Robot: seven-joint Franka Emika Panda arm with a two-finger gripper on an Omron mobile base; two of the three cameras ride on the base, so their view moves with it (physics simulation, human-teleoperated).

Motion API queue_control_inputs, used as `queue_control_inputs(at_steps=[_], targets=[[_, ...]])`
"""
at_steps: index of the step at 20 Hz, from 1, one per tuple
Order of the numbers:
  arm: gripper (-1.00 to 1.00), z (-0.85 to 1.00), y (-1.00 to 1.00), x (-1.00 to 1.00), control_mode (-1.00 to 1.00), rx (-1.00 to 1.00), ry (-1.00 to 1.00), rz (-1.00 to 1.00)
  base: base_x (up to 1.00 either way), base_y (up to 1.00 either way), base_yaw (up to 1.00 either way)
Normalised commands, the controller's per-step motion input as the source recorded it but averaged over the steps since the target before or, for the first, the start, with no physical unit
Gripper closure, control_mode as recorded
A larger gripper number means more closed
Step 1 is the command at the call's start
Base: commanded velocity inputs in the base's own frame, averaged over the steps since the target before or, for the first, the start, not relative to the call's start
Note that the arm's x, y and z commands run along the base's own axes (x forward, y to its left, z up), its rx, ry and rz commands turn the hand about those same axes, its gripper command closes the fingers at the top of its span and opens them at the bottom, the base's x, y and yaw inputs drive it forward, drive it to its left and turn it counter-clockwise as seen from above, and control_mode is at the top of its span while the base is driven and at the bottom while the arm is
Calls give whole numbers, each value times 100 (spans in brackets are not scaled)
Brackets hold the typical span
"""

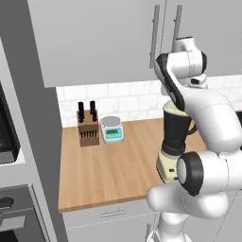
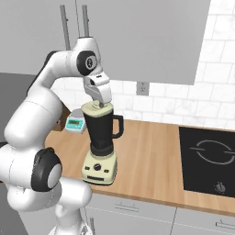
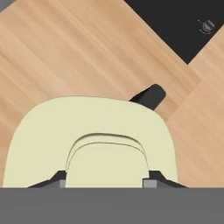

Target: Close the lid blender by securely placing the lid on top.

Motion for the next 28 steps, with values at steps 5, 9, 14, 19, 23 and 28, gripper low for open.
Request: queue_control_inputs(at_steps=[5, 9, 14, 19, 23, 28], targets=[[100, 0, 10, -1, -100, 0, 0, 1, 0, 0, 0], [100, -13, -4, -1, -100, 5, 0, 0, 0, 0, 0], [100, -25, -12, -2, -100, 6, 0, -2, 0, 0, 0], [-100, 10, 1, -3, -100, 1, -9, 0, 0, 0, 0], [-100, 22, 0, -8, -100, 0, -20, 0, 0, 0, 0], [-100, 4, 6, -24, -100, 7, -16, 0, 0, 0, 0]])
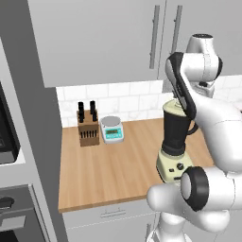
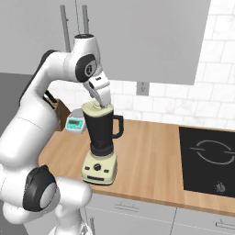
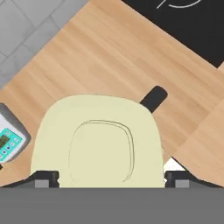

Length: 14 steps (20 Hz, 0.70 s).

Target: Close the lid blender by securely placing the lid on top.

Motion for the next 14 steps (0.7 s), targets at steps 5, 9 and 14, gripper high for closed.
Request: queue_control_inputs(at_steps=[5, 9, 14], targets=[[-100, 6, 2, -58, -100, 7, -26, 0, 0, 0, 0], [-100, 1, -15, -100, -100, 7, -63, 0, 0, 0, 0], [-100, 1, -31, -100, -100, 9, -71, 0, 0, 0, 0]])
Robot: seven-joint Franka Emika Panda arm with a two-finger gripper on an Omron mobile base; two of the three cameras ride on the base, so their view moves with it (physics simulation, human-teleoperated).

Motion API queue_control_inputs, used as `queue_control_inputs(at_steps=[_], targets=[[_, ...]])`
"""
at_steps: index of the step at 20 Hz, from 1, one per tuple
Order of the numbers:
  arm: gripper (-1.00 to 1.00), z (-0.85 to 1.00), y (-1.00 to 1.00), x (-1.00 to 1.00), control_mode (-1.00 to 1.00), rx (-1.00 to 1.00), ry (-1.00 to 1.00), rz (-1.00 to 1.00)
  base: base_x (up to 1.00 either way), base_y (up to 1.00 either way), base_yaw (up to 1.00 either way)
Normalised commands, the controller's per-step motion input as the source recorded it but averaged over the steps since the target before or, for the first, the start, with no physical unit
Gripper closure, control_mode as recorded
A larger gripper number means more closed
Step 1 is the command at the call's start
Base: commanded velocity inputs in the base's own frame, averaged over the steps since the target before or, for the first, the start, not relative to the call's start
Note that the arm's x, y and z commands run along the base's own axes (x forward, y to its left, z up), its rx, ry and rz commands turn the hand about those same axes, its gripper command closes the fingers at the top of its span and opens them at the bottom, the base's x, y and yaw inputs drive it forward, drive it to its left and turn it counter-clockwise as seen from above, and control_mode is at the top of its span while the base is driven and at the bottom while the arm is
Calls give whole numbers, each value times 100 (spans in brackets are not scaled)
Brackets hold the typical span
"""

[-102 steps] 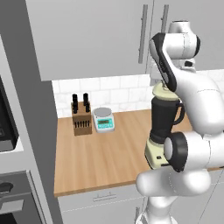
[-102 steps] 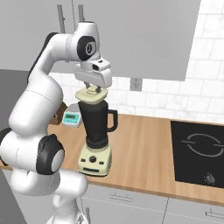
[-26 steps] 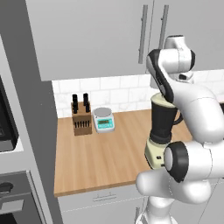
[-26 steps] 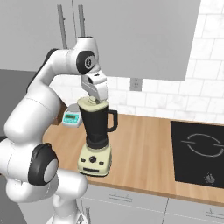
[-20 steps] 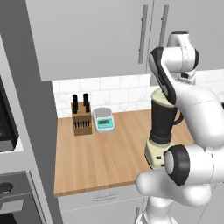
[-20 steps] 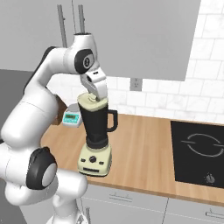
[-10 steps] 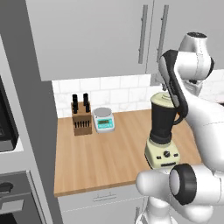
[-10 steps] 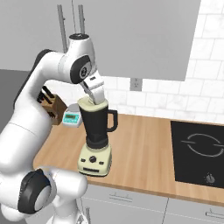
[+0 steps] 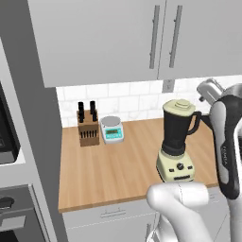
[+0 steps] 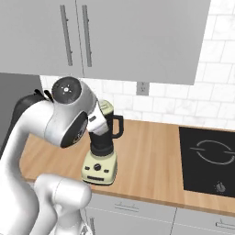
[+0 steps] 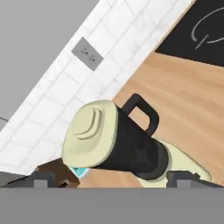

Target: Close the lid blender by securely placing the lid on top.

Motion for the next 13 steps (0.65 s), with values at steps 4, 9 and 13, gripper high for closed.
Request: queue_control_inputs(at_steps=[4, 9, 13], targets=[[-100, 26, -43, -100, -100, 3, -63, 0, 0, 0, 0], [-100, 92, -49, -100, -100, 15, -55, 0, 0, 0, 0], [-100, 100, -46, -99, -100, 18, -54, 0, 0, 0, 0]])
